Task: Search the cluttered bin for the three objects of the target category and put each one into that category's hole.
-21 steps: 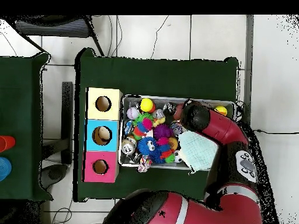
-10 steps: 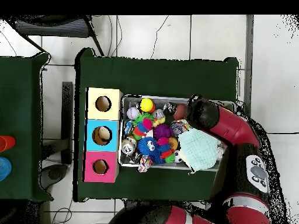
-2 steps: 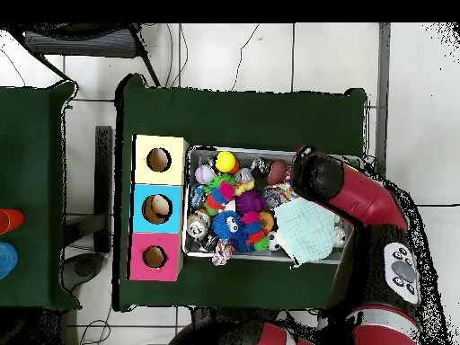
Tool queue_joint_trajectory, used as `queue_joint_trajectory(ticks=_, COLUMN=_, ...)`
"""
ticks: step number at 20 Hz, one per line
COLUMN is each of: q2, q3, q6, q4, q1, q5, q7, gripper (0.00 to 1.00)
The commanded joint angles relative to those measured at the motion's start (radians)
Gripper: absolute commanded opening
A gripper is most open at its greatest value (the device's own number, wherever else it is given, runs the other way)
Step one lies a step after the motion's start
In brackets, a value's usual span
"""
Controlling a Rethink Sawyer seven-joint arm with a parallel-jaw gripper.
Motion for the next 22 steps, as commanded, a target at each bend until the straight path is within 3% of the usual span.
queue_joint_trajectory(ticks=1, q2=0.062, q3=0.033, q6=0.167, q4=0.017, q1=-0.006, q5=-0.038, q7=0.068, gripper=1.0)
queue_joint_trajectory(ticks=10, q2=0.091, q3=0.06, q6=0.17, q4=0.019, q1=-0.032, q5=-0.034, q7=0.056, gripper=1.0)
queue_joint_trajectory(ticks=15, q2=0.097, q3=0.075, q6=0.122, q4=0.028, q1=-0.042, q5=-0.033, q7=0.058, gripper=1.0)
queue_joint_trajectory(ticks=22, q2=0.127, q3=-0.009, q6=0.071, q4=0.005, q1=0.014, q5=-0.065, q7=0.101, gripper=1.0)
